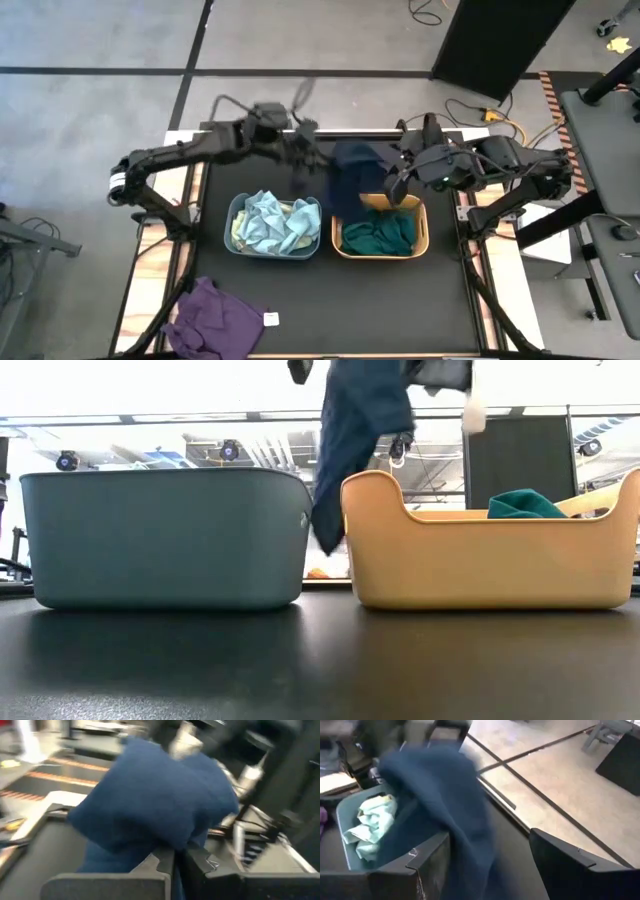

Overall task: Sort towels by color in basket
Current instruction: Put the dark blue towel into the yellow bin

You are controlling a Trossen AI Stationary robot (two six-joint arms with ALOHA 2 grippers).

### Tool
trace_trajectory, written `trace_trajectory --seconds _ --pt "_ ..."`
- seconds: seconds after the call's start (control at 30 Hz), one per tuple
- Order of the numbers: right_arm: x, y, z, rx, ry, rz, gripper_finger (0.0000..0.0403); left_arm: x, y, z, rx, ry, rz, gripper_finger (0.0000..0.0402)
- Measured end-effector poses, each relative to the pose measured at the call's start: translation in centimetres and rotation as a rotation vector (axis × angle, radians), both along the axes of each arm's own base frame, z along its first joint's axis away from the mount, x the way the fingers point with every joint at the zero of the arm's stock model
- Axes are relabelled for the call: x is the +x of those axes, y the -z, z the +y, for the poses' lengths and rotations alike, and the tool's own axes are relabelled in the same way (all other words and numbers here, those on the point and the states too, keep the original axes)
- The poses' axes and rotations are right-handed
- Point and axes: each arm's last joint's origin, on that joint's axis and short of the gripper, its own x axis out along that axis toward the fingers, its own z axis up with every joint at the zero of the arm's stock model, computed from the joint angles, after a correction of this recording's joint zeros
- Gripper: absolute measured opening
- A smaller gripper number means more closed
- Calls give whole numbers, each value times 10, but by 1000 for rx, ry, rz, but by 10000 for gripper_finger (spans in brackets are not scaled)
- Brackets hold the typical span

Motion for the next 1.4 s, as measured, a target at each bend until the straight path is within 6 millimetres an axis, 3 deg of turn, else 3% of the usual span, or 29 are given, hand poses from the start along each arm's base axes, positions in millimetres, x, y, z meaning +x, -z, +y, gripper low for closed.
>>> trace_trajectory --seconds 0.17,0.33,0.43,0.57,0.73,1.0,1.2,1.4 --pt "-13 -29 1 9 -76 -77 267 23 7 -33 15 114 -56 0" --pt "-31 -60 0 58 -158 -191 264 41 4 -49 -34 164 -192 0" --pt "-40 -69 -1 76 -154 -241 256 52 12 -54 -55 182 -195 0" --pt "-47 -69 -2 123 -152 -243 245 67 31 -53 -84 180 -162 0" --pt "-46 -55 -2 187 -88 -135 237 94 53 -54 -218 236 -143 0" --pt "-39 -44 0 220 -45 -63 248 121 4 -80 -166 437 -210 0" --pt "-41 -45 -1 222 -45 -72 243 124 -5 -85 -7 414 -71 0" --pt "-43 -45 -1 218 -47 -67 233 116 14 -68 136 222 146 0"
